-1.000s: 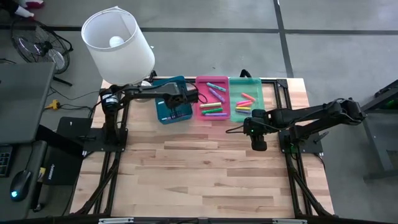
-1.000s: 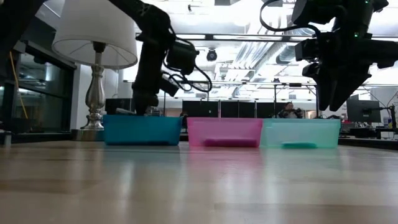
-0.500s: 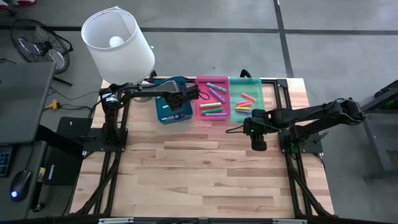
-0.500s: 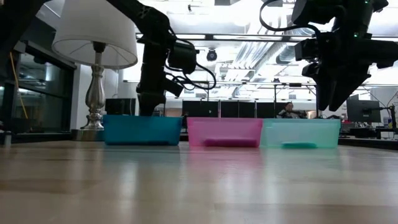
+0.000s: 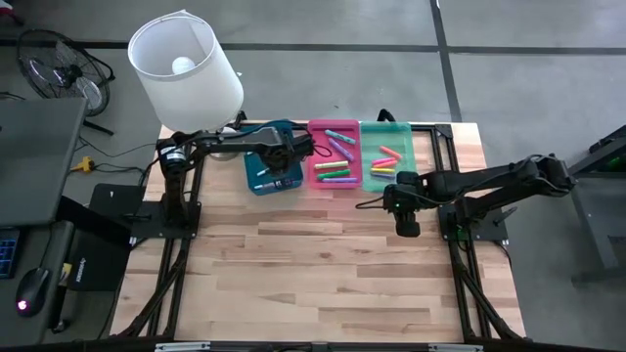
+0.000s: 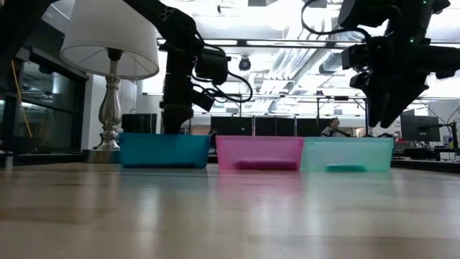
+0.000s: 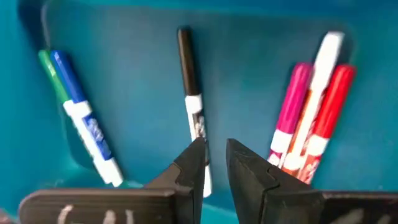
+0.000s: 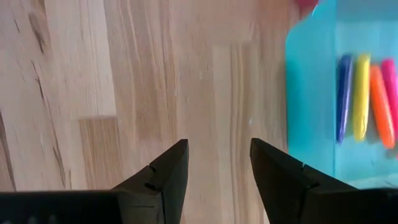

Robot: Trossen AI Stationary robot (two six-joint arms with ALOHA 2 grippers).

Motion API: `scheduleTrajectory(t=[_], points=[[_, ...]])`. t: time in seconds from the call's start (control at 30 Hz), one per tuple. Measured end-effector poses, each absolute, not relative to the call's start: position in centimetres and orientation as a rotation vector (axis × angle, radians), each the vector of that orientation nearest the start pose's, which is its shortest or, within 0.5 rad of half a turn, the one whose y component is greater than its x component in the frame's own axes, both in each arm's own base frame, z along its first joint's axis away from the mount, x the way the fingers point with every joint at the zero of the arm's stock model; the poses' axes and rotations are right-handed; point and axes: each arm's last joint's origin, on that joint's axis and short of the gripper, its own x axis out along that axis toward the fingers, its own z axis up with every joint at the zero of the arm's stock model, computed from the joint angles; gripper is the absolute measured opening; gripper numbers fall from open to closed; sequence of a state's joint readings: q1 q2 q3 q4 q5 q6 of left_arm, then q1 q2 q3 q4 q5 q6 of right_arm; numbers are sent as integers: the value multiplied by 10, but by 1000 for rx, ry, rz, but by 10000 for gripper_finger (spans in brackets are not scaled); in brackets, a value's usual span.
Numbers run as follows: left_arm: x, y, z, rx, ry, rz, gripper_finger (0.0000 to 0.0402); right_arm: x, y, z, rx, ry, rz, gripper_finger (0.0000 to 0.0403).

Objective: Pick & Place Markers
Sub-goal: Return to Home Position

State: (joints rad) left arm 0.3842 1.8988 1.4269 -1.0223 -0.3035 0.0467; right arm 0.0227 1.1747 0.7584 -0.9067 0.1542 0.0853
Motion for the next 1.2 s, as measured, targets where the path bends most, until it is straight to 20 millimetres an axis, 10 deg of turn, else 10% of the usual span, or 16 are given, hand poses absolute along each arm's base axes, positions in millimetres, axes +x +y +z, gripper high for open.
scheduleTrajectory(t=[0.47, 0.77, 1.2], points=[[285, 90, 213, -70, 1007, 380, 62, 160, 15, 244, -71, 855, -202, 161], [251, 40, 191, -79, 738, 270, 62, 145, 20, 205, 18, 587, -185, 161], [210, 29, 183, -109, 367, 186, 62, 132, 17, 191, 100, 290, -150, 161]])
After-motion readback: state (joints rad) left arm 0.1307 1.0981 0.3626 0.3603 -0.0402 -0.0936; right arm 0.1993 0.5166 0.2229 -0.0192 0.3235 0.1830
